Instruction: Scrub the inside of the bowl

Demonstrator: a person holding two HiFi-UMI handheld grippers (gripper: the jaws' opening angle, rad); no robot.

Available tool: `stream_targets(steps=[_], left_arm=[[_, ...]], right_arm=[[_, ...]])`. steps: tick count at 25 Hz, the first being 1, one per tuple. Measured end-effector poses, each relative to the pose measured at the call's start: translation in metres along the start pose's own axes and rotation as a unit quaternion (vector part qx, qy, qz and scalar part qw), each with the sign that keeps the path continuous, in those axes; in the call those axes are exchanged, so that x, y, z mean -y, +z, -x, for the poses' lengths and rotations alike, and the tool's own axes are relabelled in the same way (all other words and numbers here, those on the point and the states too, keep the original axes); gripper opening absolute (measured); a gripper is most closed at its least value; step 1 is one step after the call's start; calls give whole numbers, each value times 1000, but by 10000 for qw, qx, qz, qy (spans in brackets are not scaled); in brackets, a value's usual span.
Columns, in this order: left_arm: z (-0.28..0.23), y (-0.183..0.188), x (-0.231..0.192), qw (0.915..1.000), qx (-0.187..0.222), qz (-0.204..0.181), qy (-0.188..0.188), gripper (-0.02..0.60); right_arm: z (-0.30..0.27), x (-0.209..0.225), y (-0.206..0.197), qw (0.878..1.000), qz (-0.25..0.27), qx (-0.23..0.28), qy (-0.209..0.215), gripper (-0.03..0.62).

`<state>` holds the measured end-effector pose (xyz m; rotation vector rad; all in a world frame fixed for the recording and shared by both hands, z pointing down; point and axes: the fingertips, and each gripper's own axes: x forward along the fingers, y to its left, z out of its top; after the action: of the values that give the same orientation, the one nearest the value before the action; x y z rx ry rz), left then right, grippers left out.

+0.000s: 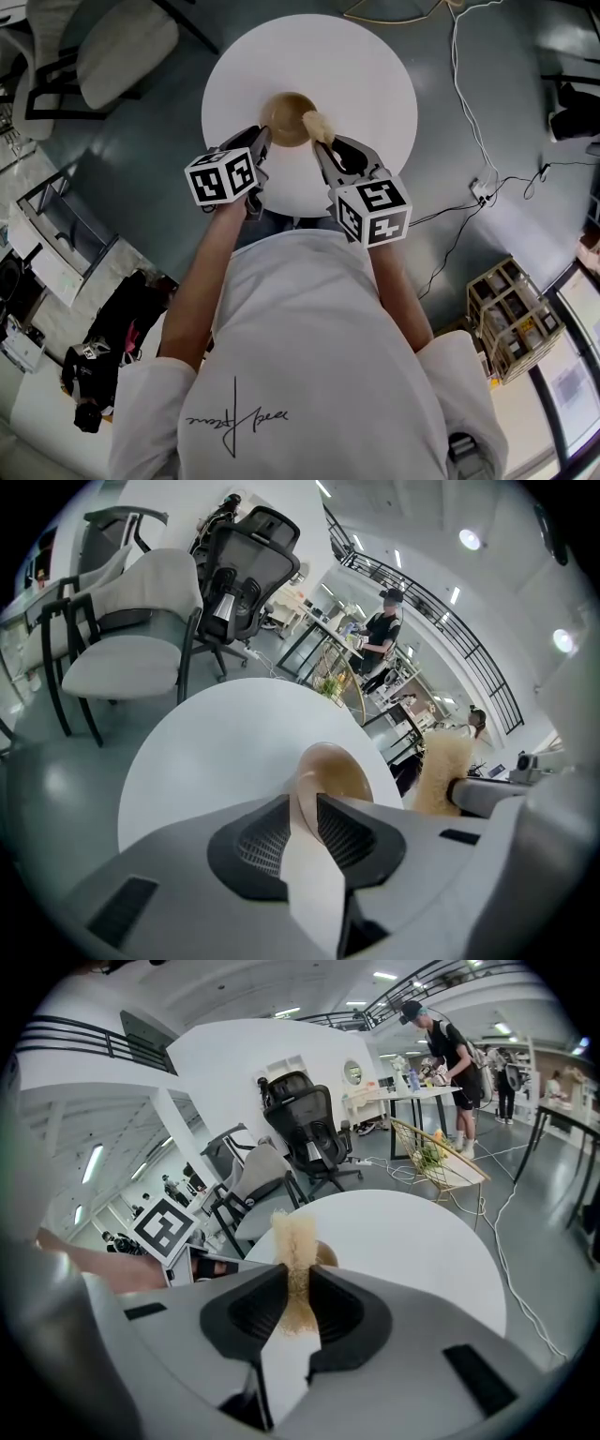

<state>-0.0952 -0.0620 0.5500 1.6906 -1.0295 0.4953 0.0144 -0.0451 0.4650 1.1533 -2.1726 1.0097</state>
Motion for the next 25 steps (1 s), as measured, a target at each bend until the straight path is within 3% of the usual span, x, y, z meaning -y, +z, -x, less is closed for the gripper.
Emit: stream_targets(steps=[25], left_arm=[[-7,-4,-2,9992,2,387,-87,55]], right_arm=[[-12,20,-13,9995,-57,-269,-179,84]])
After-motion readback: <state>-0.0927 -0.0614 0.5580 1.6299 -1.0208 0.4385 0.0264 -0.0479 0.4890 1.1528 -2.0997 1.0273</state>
